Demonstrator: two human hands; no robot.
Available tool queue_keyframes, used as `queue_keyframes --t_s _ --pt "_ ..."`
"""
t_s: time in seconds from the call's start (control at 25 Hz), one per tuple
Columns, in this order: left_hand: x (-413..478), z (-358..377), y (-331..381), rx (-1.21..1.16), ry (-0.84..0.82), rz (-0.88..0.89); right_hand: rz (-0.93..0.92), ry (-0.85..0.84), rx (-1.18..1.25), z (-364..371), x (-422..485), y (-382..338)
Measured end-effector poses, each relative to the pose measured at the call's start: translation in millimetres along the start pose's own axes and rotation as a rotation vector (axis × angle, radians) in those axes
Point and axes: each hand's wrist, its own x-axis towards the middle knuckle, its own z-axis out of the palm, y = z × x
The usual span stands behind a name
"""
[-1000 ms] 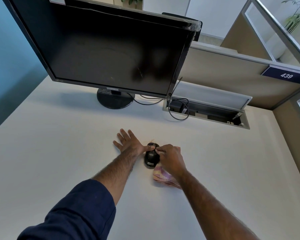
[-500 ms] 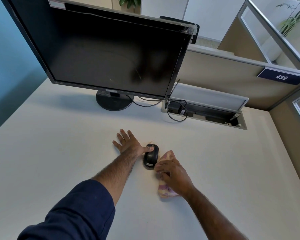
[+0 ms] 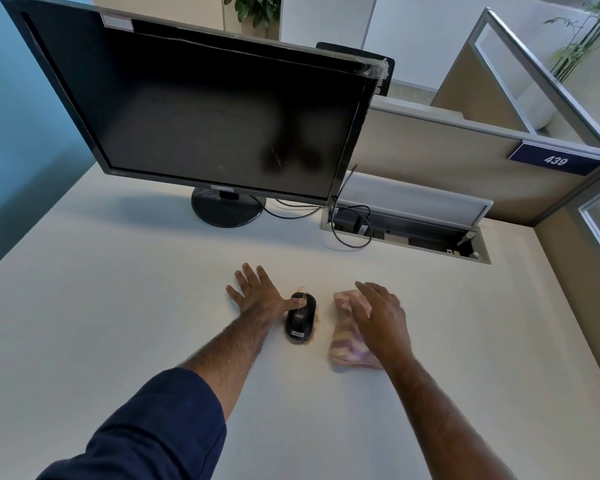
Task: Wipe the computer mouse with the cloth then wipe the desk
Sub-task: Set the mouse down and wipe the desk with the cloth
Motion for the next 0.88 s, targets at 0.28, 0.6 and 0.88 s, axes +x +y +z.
queue_keyframes --t_s 0.28,0.6,0.88 --pt "3.4 16.5 -8.3 0.014 0.145 0.296 0.101 -0.32 -0.27 53.0 -27.0 19.1" --pt "-3.7 38.8 -26.3 0.201 0.065 0.713 0.085 -0.329 -0.378 61.2 -16.8 19.2" --pt "-4.2 39.5 -28.7 0.336 0.099 0.75 0.021 -0.265 -0.394 67.6 -19.0 22.9"
